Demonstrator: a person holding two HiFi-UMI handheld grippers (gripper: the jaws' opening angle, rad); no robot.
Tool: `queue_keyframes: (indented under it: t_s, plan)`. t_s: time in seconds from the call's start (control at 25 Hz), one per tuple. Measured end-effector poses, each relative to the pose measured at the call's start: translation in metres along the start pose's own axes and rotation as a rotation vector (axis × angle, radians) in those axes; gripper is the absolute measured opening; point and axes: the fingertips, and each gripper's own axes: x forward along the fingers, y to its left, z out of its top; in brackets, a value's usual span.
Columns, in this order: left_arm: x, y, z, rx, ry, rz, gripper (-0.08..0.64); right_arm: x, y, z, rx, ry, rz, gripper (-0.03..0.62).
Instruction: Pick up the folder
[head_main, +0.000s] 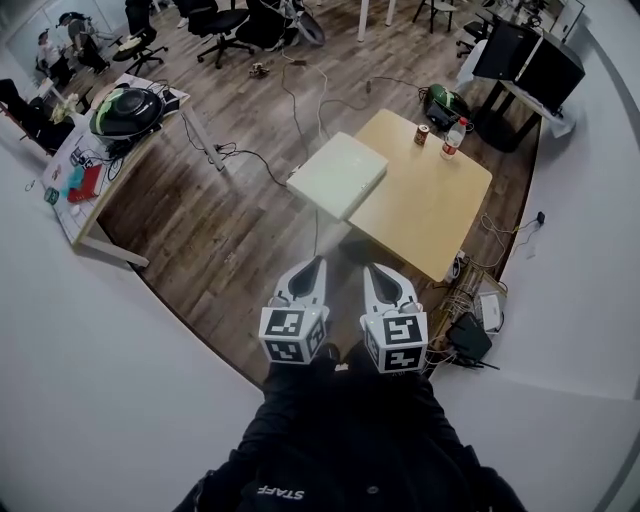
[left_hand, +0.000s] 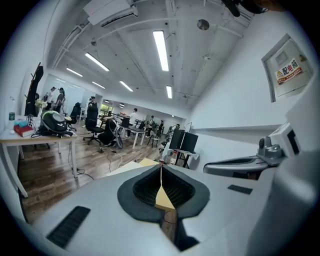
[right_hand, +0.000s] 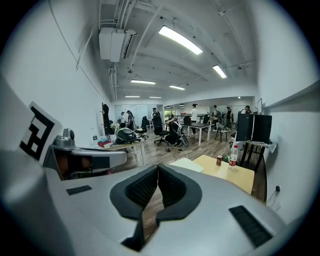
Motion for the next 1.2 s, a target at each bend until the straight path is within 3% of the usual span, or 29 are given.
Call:
queue_keyframes:
  t_s: [0.6,1.2]
  plan:
    - [0.062,0.032,0.000,-0.027,0.046,0.032,0.035,0.064,-0.031,0.004,0.021,0.039,0.020,0.021]
    - [0.229,0.043,0.058,0.000,0.057,0.042,0.035,0.177,-0.154,0.058,0.032,0.033,0.046,0.021]
